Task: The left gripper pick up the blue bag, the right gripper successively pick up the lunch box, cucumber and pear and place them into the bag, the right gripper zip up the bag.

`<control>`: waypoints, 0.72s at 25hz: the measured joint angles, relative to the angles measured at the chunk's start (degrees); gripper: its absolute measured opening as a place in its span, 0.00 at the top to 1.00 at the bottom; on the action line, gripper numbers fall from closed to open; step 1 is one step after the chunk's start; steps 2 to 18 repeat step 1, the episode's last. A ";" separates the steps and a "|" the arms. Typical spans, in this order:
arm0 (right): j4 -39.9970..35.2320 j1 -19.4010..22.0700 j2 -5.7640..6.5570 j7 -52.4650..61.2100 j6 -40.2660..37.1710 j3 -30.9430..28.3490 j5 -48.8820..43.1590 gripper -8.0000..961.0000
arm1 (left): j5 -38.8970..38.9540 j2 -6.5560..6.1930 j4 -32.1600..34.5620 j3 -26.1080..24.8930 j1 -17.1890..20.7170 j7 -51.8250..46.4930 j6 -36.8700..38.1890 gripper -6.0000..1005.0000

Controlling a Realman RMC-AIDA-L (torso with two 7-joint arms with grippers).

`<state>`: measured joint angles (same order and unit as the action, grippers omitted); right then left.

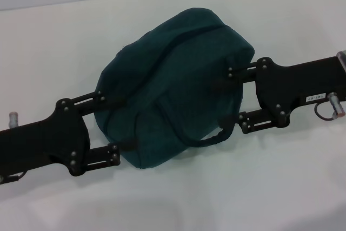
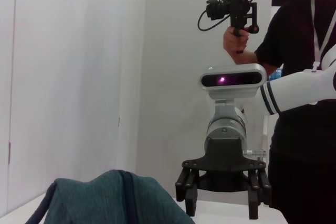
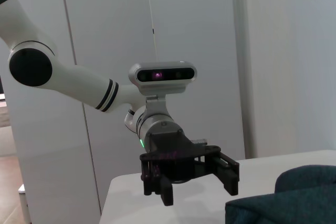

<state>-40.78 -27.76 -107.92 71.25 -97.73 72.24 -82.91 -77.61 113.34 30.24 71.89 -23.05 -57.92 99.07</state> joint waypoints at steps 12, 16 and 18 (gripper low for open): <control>0.00 0.01 0.00 0.00 0.00 0.00 0.00 0.31 | 0.00 0.01 0.00 0.00 0.00 0.00 0.02 0.26; 0.00 0.01 0.00 0.00 0.00 0.00 0.00 0.31 | 0.00 0.01 0.00 0.00 0.00 0.00 0.02 0.26; 0.00 0.01 0.00 0.00 0.00 0.00 0.00 0.31 | 0.00 0.01 0.00 0.00 0.00 0.00 0.02 0.26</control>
